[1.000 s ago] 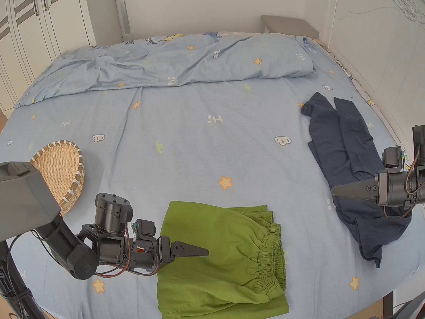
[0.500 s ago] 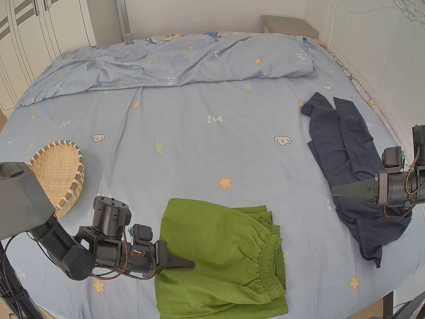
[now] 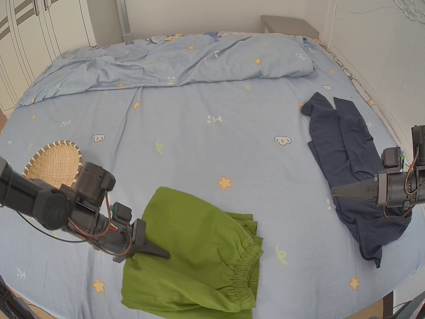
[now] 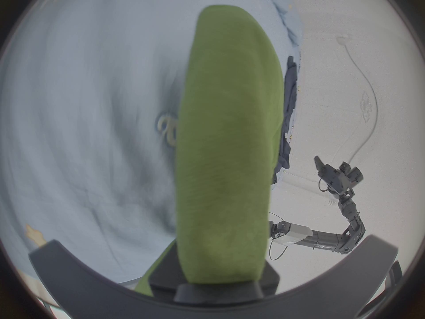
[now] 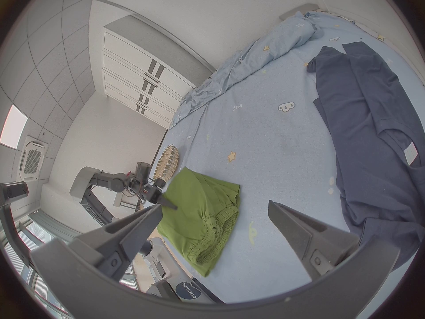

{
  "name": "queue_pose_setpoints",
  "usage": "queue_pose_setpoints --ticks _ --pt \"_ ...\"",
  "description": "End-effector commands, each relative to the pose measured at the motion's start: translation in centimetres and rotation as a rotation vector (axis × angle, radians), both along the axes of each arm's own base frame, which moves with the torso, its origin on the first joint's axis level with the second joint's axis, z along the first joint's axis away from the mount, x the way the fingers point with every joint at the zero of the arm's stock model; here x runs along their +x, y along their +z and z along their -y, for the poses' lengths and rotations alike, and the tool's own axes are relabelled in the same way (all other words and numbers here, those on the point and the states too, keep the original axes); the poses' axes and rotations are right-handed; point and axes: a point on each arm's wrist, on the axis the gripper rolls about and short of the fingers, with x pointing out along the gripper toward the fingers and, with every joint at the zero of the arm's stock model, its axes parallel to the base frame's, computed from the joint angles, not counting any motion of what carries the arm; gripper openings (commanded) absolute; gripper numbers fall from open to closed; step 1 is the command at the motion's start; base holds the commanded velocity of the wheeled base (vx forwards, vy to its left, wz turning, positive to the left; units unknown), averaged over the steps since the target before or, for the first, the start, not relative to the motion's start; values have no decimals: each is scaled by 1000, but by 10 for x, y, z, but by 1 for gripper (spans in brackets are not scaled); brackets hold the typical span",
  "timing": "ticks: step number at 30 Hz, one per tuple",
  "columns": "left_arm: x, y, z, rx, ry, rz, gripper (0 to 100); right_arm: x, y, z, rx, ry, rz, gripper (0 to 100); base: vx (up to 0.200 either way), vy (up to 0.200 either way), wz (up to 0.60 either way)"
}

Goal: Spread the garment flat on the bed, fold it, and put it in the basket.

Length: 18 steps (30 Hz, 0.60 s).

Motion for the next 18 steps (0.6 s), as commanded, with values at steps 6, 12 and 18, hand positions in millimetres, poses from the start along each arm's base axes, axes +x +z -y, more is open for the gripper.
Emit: queue_pose_setpoints --ticks 6,12,18 --pt "3 52 -15 -25 18 190 0 0 -2 -3 -2 12 -8 100 0 67 0" --pt "1 51 -10 -10 7 178 0 0 -1 -3 -2 14 -6 100 0 200 0" --pt "1 52 -9 7 14 186 0 -1 -2 -5 -2 21 -8 100 0 200 0"
